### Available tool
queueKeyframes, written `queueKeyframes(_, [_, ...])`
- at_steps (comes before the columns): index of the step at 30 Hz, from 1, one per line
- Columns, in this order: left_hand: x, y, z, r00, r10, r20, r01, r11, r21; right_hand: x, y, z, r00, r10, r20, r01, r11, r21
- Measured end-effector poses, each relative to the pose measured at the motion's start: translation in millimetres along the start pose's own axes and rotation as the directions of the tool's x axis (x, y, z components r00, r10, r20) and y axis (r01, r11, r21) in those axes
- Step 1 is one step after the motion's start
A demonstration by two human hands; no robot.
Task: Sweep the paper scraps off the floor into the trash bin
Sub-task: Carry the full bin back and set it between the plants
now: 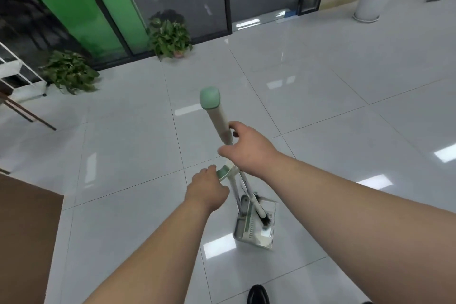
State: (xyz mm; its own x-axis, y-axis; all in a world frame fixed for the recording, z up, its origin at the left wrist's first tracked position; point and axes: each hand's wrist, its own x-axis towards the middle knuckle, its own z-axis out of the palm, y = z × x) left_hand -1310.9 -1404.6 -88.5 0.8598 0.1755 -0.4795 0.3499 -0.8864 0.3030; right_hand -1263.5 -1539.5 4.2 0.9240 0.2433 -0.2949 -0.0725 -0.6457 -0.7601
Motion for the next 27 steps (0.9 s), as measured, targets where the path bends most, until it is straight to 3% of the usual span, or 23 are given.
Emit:
queueKeyframes(5, [30,2,22,0.996,0.053,0.067,-0.058,0.995,0.077,12,-6,7,1.000,-0.012,0.006,0.013,0.978,-0.210])
queueKeyframes(7, [26,0,37,0.996,0.076,0.044,-0.081,0.987,0.140,2,0,2,1.000,-0.009,-0.002,0.008,0.977,-0.215])
queueKeyframes(13, [-6,28,57,0.980,0.195,0.038,-0.198,0.960,0.199,-49,40,-39,0.977,0.172,-0.124,-0.157,0.980,0.123])
queueKeyframes(17, [-37,37,66,0.976,0.214,0.035,-0.215,0.929,0.302,-97,80,-120,0.875,0.360,-0.325,-0.190,0.871,0.453])
queueKeyframes(21, [-76,54,66,0.977,0.212,-0.012,-0.190,0.898,0.398,-171,119,-194,0.861,0.332,-0.386,-0.142,0.885,0.443])
queueKeyframes(27, [-158,102,102,0.965,0.259,-0.030,-0.214,0.854,0.474,-308,202,-215,0.759,0.431,-0.488,-0.210,0.872,0.442])
